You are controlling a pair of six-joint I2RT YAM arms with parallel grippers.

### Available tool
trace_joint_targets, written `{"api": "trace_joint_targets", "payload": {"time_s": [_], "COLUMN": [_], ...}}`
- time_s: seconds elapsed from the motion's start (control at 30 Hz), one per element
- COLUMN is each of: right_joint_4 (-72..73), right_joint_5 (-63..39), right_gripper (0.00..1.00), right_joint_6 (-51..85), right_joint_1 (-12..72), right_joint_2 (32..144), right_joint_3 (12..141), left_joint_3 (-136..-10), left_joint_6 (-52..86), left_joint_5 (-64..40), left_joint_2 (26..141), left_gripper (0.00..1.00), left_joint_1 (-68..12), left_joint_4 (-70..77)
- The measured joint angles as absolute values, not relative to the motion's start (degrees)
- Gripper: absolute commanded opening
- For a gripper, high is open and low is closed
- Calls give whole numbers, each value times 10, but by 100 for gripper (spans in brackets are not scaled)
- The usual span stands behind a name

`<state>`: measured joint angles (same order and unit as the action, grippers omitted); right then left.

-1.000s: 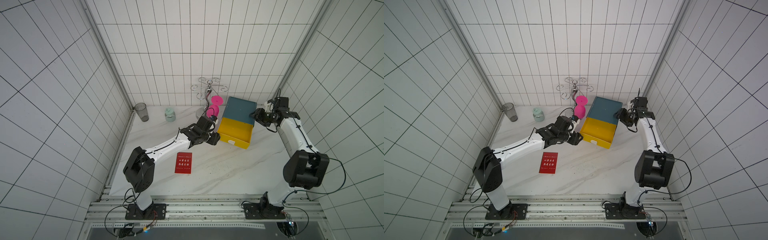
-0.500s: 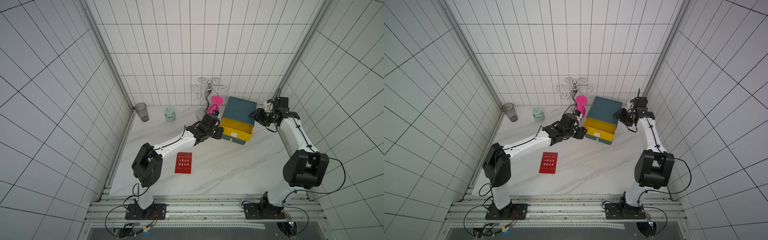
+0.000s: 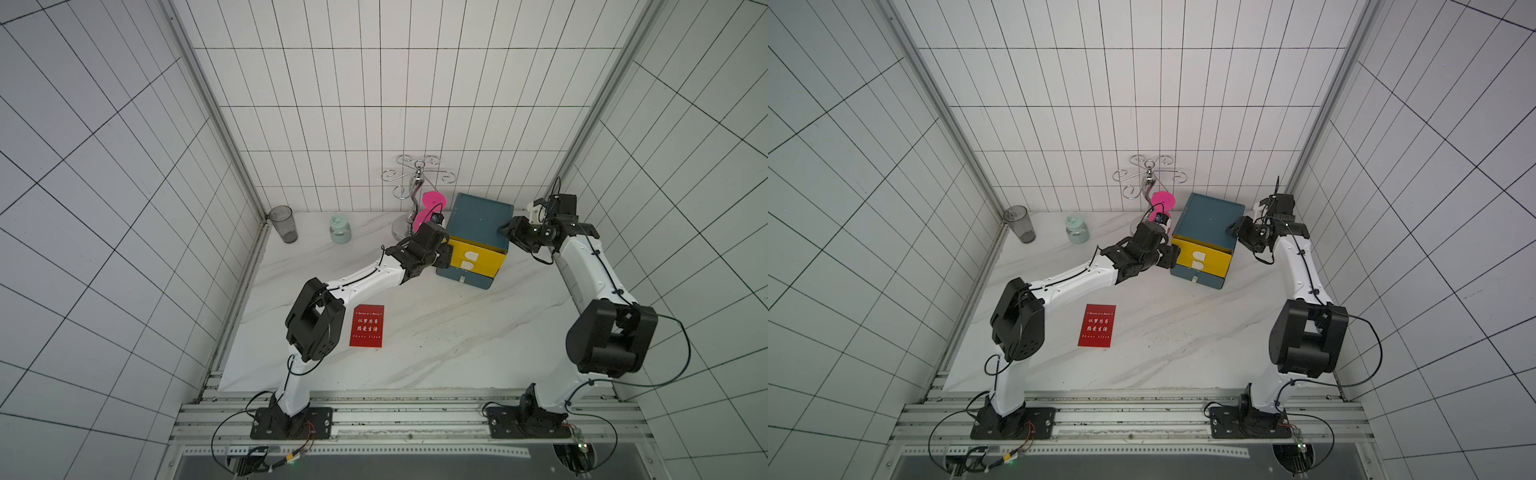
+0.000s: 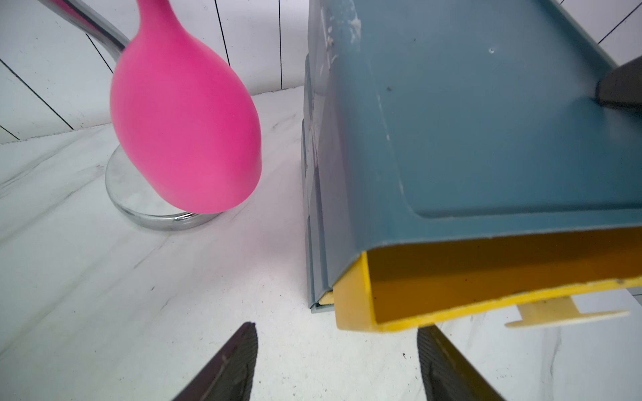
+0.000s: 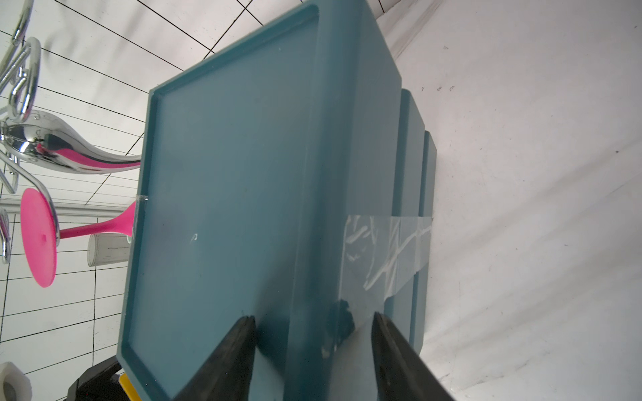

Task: Take the postcards out of the drawer
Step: Close the drawer in the storage box.

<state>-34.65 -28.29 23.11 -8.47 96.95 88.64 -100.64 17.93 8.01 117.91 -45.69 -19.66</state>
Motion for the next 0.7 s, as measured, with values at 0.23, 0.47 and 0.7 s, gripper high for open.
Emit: {"api": "trace_joint_targets", "payload": {"time_s": [0.23, 0.47, 0.7], "right_joint_4": [-346, -346, -345], "right_joint_5": [-286, -287, -287], "right_gripper": [56, 56, 56], "right_joint_6": [231, 232, 233], "right_joint_1": [-85, -85, -85], "right_joint_2": [970, 971, 971], "right_joint_3": [886, 886, 886], "left_joint_3": [-1025, -1044, -1047], "left_joint_6": [182, 188, 205], "left_joint_5": [93, 101, 102], "left_joint_2": [1194, 1209, 1218], "left_gripper": [74, 76, 77], "left_joint_1": [-457, -457, -458], "left_joint_4": [-191, -193, -195]}}
